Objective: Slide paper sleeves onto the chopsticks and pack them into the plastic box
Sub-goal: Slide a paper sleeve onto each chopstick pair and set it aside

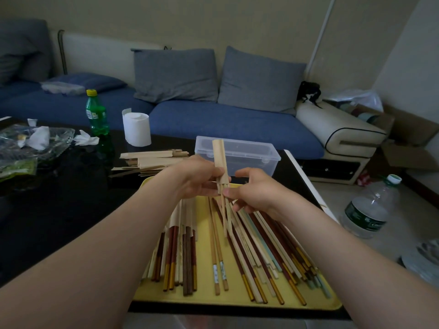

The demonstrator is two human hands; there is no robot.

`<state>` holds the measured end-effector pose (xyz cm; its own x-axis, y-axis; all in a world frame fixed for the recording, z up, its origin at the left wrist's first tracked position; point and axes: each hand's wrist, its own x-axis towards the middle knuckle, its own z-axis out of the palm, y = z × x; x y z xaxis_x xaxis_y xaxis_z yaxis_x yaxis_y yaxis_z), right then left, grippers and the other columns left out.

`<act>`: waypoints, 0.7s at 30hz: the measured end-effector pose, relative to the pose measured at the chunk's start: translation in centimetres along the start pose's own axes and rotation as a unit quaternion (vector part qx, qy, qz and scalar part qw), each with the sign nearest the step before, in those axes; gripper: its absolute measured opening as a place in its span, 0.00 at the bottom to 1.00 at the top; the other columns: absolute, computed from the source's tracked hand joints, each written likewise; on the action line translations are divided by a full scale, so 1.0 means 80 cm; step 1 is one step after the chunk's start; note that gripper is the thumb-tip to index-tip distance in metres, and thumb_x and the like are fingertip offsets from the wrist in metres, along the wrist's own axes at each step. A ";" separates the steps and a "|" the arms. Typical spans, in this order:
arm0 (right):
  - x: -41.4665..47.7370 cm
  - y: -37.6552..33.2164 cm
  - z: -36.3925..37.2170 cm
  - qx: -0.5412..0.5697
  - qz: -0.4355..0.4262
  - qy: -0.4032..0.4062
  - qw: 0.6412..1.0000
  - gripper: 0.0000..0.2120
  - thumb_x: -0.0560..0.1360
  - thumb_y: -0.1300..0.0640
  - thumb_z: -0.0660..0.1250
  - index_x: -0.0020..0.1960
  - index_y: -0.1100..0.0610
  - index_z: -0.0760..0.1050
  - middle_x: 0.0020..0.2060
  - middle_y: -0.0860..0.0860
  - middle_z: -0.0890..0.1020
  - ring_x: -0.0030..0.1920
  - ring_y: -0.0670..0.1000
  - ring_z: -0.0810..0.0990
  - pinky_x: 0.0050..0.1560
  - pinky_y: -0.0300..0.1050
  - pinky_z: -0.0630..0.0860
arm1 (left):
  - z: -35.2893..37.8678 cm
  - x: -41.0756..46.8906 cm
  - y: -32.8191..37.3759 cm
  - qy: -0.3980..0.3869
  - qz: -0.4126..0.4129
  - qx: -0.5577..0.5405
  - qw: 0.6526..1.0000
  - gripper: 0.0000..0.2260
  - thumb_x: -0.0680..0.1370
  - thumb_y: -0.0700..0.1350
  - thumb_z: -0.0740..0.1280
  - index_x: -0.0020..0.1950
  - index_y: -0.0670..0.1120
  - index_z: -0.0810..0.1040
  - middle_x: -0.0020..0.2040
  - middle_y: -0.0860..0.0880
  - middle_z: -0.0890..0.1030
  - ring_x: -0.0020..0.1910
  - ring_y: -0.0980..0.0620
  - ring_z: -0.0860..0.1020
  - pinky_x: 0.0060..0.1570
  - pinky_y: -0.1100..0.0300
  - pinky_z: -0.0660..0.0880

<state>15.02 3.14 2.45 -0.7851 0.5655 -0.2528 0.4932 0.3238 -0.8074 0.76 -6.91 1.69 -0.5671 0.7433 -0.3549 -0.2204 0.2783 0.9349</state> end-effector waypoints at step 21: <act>0.019 -0.033 0.095 -0.051 0.034 -0.170 0.984 0.12 0.79 0.60 0.78 0.56 0.65 0.81 0.39 0.59 0.89 0.37 0.52 0.89 0.34 0.41 0.84 | -0.074 0.029 -0.030 0.339 0.054 0.531 0.774 0.21 0.79 0.42 0.69 0.71 0.43 0.71 0.68 0.40 0.73 0.70 0.39 0.71 0.66 0.42 0.72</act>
<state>9.71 -2.62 0.17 -0.8200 0.3083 -0.4822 0.5707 0.3781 -0.7289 -4.75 -9.48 -1.41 -0.9027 0.4067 0.1404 0.4302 0.8485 0.3082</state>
